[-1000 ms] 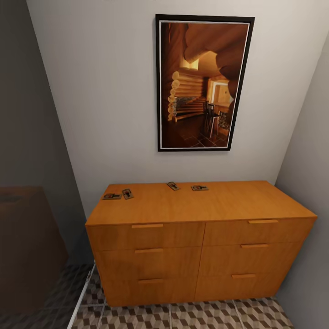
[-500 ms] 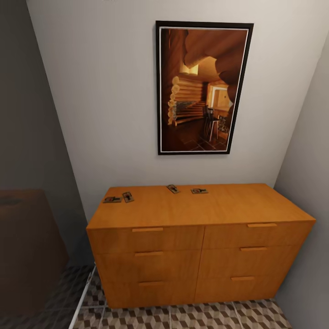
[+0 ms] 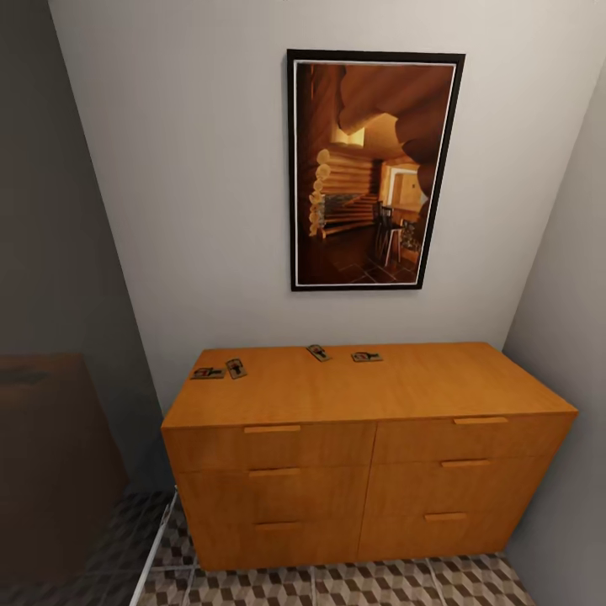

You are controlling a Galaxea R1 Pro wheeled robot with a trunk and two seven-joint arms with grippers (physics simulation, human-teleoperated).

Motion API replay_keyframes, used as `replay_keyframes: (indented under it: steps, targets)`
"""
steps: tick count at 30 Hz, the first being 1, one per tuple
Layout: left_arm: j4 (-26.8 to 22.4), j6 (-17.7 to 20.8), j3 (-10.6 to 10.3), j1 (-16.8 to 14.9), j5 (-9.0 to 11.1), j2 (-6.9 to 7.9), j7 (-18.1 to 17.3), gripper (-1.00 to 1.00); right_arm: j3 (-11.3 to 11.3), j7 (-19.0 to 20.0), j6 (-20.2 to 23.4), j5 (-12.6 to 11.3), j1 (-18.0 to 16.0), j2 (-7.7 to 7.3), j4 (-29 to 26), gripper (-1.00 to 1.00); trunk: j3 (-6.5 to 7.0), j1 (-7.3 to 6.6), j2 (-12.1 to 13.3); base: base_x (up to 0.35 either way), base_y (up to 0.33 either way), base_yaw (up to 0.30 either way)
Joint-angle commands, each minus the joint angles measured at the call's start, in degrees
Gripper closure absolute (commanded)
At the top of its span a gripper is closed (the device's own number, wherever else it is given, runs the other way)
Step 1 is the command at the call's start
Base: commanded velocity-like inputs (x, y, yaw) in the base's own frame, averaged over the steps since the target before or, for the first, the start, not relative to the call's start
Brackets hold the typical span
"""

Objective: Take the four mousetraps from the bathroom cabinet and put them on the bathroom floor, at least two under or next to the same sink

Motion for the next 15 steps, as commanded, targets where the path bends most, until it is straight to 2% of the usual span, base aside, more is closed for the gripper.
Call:
replay_keyframes:
  steps: [1, 15]
  targets:
    - [-0.02, -0.12, 0.05, 0.0, 0.37, 0.02, -0.04, -1.0, 0.02, -0.07, -0.16, -0.01, -0.01, 0.0, 0.0, -1.0, 0.14, -0.23, 0.39, 0.0, 0.0, 0.0]
    - [-0.02, -0.12, 0.06, 0.0, 0.37, 0.05, -0.04, -1.0, 0.22, -0.07, -0.16, 0.27, -0.01, 0.0, 0.0, -1.0, 2.65, -3.3, 6.0, 0.0, 0.0, 0.0]
